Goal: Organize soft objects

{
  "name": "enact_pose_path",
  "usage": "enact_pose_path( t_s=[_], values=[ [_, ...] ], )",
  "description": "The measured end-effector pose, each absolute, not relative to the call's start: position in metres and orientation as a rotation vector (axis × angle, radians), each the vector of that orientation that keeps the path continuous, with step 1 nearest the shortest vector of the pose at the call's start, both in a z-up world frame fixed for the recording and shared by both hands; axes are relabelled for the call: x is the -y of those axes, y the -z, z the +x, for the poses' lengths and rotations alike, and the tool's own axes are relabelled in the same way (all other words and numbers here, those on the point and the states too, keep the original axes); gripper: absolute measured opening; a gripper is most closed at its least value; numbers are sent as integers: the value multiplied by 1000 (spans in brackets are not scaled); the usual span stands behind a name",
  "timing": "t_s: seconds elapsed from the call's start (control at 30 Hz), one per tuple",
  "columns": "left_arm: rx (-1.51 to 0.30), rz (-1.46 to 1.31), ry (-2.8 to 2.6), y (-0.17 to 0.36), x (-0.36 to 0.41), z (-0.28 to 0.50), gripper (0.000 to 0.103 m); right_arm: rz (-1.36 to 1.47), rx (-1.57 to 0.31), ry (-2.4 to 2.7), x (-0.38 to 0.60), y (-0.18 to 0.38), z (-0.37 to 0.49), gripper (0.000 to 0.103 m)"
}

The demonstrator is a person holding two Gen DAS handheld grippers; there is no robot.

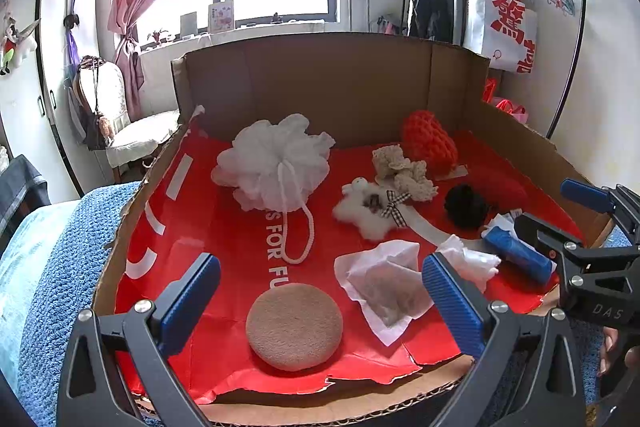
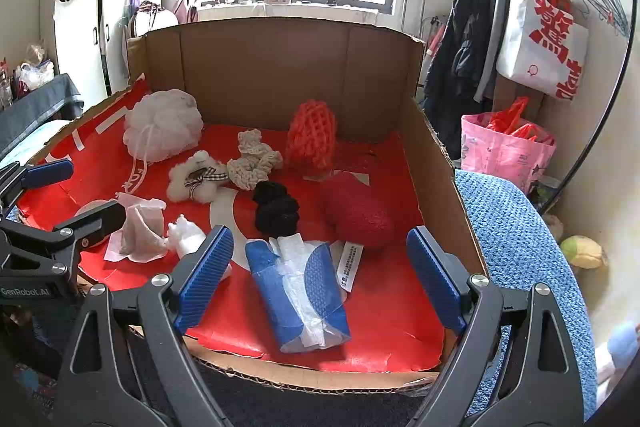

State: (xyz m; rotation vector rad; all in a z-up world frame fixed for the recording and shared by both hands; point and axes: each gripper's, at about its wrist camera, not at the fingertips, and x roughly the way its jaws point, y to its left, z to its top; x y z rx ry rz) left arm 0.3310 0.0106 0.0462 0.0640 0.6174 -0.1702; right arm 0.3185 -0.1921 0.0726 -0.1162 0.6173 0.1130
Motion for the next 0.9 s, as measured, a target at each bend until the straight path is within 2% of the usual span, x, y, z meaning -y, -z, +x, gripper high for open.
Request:
enact_pose_path(
  t_s=[0.63,0.9],
  values=[
    [-623,60,169,-44,-11,331,103,-94,-612,-114,196,-75,318,89],
    [-536,83,94,-81,-19,305,103,-64,-564,-90,216,-116,295,89]
  ],
)
